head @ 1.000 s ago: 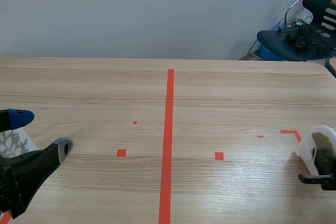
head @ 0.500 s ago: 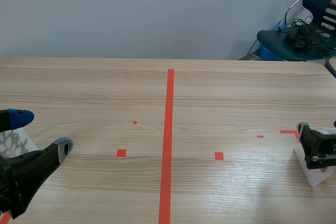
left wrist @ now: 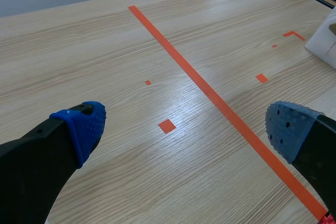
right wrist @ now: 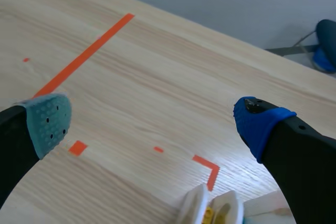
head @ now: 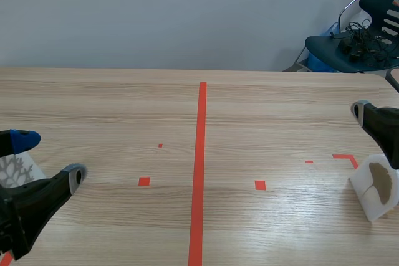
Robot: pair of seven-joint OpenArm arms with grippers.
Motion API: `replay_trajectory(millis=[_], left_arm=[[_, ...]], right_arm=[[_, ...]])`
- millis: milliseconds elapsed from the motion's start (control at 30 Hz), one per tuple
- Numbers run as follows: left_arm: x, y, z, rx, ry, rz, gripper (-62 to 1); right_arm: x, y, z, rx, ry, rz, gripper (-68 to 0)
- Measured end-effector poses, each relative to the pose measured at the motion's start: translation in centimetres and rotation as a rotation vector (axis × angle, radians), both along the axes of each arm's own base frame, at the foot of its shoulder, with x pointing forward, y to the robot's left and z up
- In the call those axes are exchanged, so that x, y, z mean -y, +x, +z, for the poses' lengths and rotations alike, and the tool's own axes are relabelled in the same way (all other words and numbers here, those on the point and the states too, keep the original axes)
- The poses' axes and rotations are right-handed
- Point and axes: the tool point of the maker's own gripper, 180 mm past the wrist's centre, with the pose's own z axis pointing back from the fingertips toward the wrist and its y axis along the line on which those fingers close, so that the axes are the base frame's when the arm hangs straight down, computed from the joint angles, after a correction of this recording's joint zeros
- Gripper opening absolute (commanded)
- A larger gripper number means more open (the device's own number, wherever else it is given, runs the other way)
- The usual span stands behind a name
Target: Do the leaf sorting experiment
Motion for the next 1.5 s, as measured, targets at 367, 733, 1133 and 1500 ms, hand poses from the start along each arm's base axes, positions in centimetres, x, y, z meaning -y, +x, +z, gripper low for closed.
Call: replay_trajectory(millis=[367,733,1133,1500], left_arm=[[0.0,0.0,0.0,0.000,0.000,0.000,1.4],[0.0,0.0,0.0,0.000,0.000,0.000,1.4],[0.0,0.0,0.0,0.000,0.000,0.000,1.4],[0.0,0.0,0.0,0.000,0.000,0.000,1.4]], right_arm=[[-5.7,-4.0,-0.2,-0.109,-0.071,0.195,-2.4],[-6.1,-4.0,-0.2,-0.096,-0.020,0.183,-2.4],[-6.1,-4.0,-0.3,-0.096,-0.020,0.183,-2.4],[-6.1,-4.0,-0.3,-0.097,-0.020,0.183,-2.4]])
